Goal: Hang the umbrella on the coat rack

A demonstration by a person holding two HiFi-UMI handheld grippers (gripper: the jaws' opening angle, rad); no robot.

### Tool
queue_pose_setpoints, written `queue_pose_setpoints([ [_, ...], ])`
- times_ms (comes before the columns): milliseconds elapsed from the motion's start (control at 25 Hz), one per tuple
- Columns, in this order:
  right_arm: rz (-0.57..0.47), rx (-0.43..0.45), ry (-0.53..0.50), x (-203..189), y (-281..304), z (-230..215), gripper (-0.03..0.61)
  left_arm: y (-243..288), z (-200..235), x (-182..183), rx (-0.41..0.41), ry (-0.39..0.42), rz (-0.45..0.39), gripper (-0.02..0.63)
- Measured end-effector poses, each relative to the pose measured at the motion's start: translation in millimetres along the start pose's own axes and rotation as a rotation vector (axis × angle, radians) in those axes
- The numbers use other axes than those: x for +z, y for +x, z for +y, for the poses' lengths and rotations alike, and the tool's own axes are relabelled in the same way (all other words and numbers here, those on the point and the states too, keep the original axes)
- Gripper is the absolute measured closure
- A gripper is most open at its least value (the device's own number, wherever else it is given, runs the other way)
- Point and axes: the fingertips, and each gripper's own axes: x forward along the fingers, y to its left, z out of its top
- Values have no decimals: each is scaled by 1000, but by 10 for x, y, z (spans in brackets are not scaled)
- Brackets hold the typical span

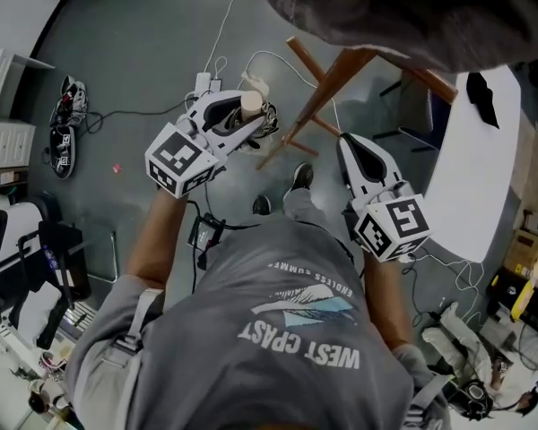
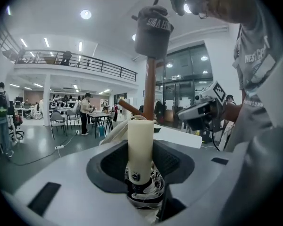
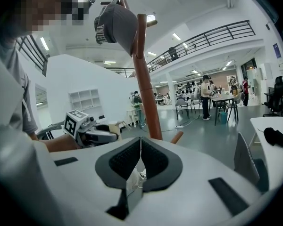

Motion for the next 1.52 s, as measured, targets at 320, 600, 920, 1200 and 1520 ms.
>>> queue_pose_setpoints([
  [320, 28, 15, 9, -145, 0, 85, 548, 269, -488, -857, -112, -92, 124, 442],
  [600, 41, 15, 20, -215, -15, 131, 548, 508, -808, -1572, -204, -144, 246, 442],
  [920, 72, 7, 32, -357, -74, 106, 548, 742, -918, -2068, -239, -144, 309, 443],
  [1200, 108, 12, 42, -474, -48, 54, 548, 822, -951, -2365, -232, -181, 322, 443],
  [1520, 246, 57, 82, -1054, 294, -46, 548, 864, -982, -2531, -228, -173, 331, 443],
])
